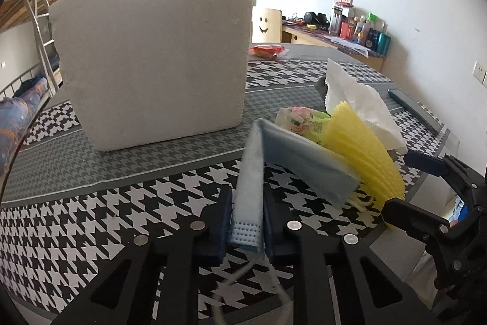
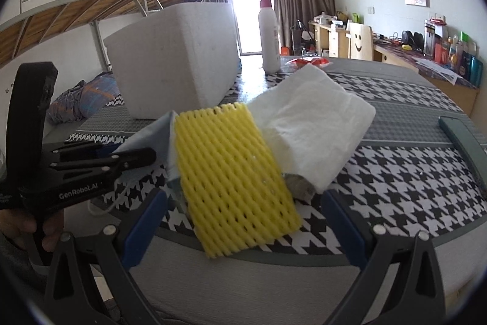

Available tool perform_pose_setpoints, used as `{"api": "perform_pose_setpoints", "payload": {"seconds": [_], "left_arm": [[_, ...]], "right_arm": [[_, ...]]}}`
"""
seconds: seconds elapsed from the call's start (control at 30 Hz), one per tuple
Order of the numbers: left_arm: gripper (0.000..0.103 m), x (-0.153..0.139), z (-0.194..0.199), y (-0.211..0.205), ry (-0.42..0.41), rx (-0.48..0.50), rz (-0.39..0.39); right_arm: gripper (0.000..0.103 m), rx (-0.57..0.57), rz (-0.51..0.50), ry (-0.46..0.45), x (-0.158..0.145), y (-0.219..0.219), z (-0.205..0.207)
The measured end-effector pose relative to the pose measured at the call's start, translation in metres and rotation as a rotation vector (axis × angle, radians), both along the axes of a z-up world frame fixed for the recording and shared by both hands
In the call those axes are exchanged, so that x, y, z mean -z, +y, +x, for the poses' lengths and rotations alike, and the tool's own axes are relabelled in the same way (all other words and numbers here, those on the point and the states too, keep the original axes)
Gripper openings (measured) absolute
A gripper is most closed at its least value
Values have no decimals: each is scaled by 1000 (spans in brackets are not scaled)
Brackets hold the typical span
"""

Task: Organize soft objects
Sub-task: 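Close the left tool on the blue mask while the right tool grasps the yellow foam net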

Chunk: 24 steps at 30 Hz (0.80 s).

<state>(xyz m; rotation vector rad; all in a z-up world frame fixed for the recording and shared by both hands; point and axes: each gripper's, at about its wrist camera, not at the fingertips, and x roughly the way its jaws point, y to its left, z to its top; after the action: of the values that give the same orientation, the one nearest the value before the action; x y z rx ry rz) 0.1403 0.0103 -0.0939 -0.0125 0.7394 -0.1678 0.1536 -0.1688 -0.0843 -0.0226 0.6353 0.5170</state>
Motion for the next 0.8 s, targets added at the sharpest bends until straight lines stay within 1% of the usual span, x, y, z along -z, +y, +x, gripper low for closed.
{"api": "perform_pose_setpoints", "payload": {"seconds": [0.13,0.4,0.47,0.53,0.57,0.63,0.67,0.73,0.8], "left_arm": [[16,-3,-6,6,-12,-5,-21],[16,-9,-14,15,-29,-19,-39],[16,-11,-18,19,-40,-23,-43],[16,-14,-21,23,-51,-28,-45],[16,-15,-22,24,-56,-33,-46],[16,-17,-25,28,-67,-40,-52],[16,-18,-24,28,-69,-41,-53],[16,-19,-24,30,-73,-48,-57],[16,-21,-26,31,-79,-55,-65]], "right_arm": [[102,-4,2,0,0,1,0],[102,-17,-16,-11,-1,6,-2],[99,-18,-20,-9,-1,6,-1],[93,-24,-26,1,1,8,1],[91,-25,-33,6,2,9,2],[85,-29,-45,9,3,11,2],[83,-31,-49,12,4,11,2],[75,-34,-55,24,5,12,3],[71,-34,-64,28,6,13,2]]}}
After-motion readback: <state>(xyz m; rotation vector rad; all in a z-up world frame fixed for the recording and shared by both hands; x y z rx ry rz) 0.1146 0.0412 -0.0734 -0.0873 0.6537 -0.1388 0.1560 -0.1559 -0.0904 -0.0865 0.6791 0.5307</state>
